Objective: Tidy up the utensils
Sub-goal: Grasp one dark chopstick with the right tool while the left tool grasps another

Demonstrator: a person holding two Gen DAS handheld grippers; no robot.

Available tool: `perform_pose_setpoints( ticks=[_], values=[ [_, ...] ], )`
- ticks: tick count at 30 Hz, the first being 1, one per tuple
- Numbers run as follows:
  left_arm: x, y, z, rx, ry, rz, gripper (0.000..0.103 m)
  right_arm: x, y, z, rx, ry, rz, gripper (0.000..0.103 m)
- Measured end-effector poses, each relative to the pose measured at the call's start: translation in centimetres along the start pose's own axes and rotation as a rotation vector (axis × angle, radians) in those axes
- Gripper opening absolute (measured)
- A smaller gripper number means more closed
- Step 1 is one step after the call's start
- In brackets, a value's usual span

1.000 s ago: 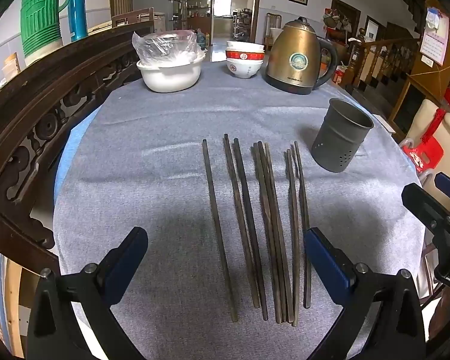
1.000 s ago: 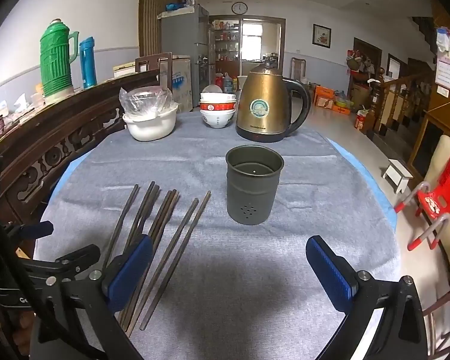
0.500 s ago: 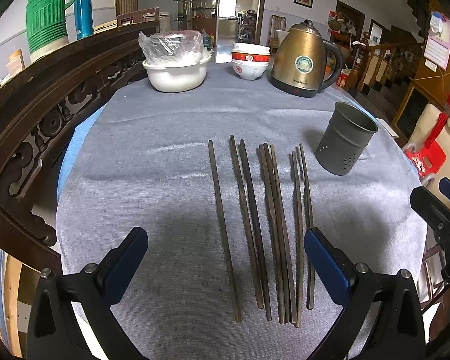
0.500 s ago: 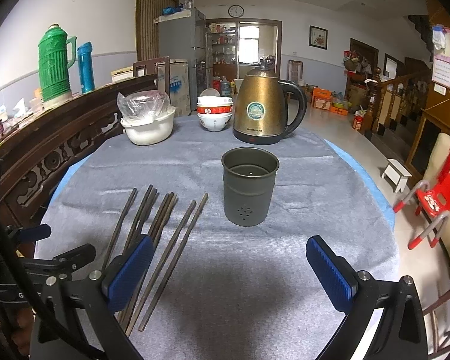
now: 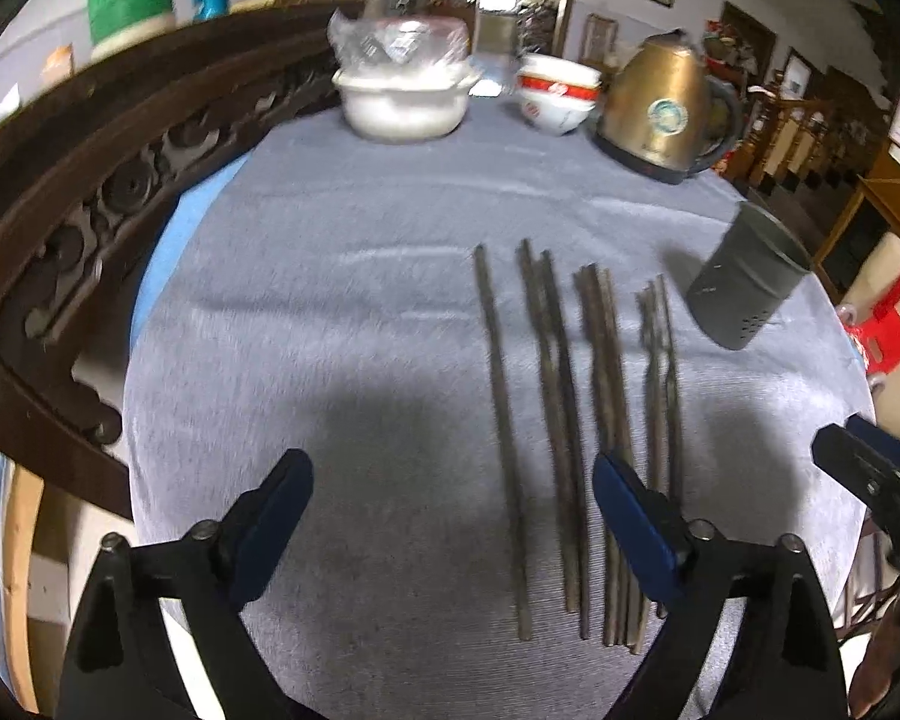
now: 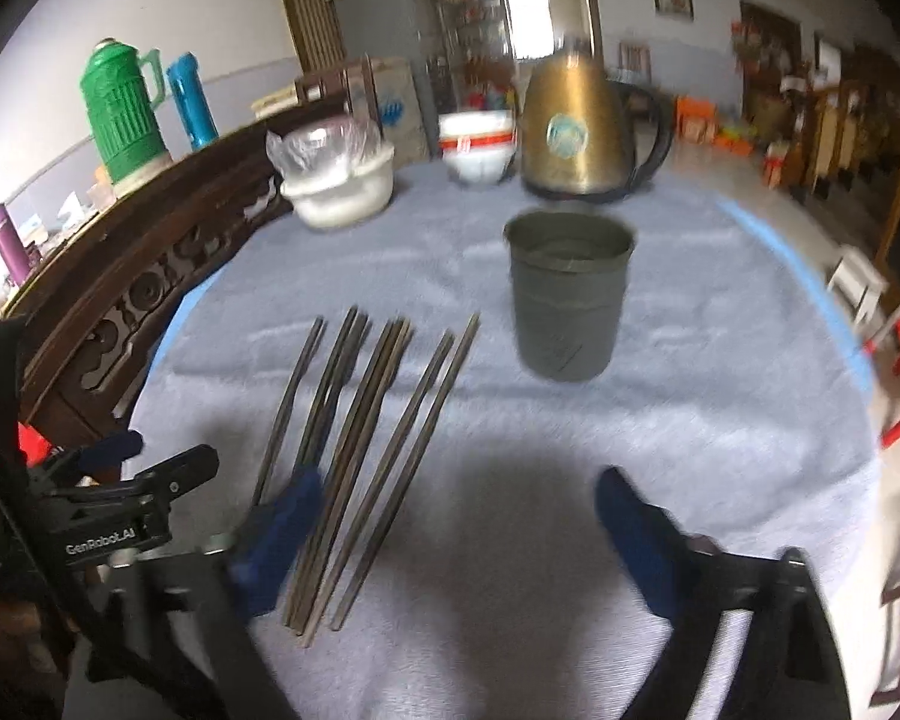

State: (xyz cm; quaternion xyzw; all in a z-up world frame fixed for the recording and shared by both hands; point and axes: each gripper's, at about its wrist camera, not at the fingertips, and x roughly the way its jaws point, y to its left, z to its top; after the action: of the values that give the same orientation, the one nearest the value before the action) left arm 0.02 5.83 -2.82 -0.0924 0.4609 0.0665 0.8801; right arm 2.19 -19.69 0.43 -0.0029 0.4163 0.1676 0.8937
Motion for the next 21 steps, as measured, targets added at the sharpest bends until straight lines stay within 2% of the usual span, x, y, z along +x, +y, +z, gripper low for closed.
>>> perform_pose_setpoints(
  ticks=[1,4,7,10,12,14,19,21],
  values=[
    [0.4,0.5,0.0,-0.021,0.020,-0.002,0.090,0.9,-0.2,0.2,0.035,0.043,0.026,0.075],
    [1.1,1.6,0.0,-0.064,0.045,-0.009,0.090,3.3,-0.8,0.8,0.126,0.156,0.117,0.075],
    [1.5,2.1,0.0,-0.085,0.056,-0.005,0.090,6.0,-1.4,1.5,0.192,0.261,0.164,0.075],
    [1.8,2.6,0.0,-0.098,0.061,-0.007,0.090,8.5,-1.9,2.1,0.248,0.327,0.166,0.074],
    [2.1,2.9,0.0,-0.105,0.063,-0.007,0.090,9.6,-2.0,2.5,0.286,0.379,0.191,0.062],
    [2.4,3.1,0.2,-0.111,0.073,-0.010,0.090,10.8,-1.8,2.6,0.300,0.412,0.170,0.036],
    [2.5,3.3,0.3,-0.108,0.077,-0.018,0.090,12.0,-1.8,2.8,0.362,0.444,0.150,0.037],
    [2.7,3.3,0.5,-0.107,0.082,-0.020,0.090,12.1,-1.4,3.0,0.362,0.441,0.131,0.034]
  ],
)
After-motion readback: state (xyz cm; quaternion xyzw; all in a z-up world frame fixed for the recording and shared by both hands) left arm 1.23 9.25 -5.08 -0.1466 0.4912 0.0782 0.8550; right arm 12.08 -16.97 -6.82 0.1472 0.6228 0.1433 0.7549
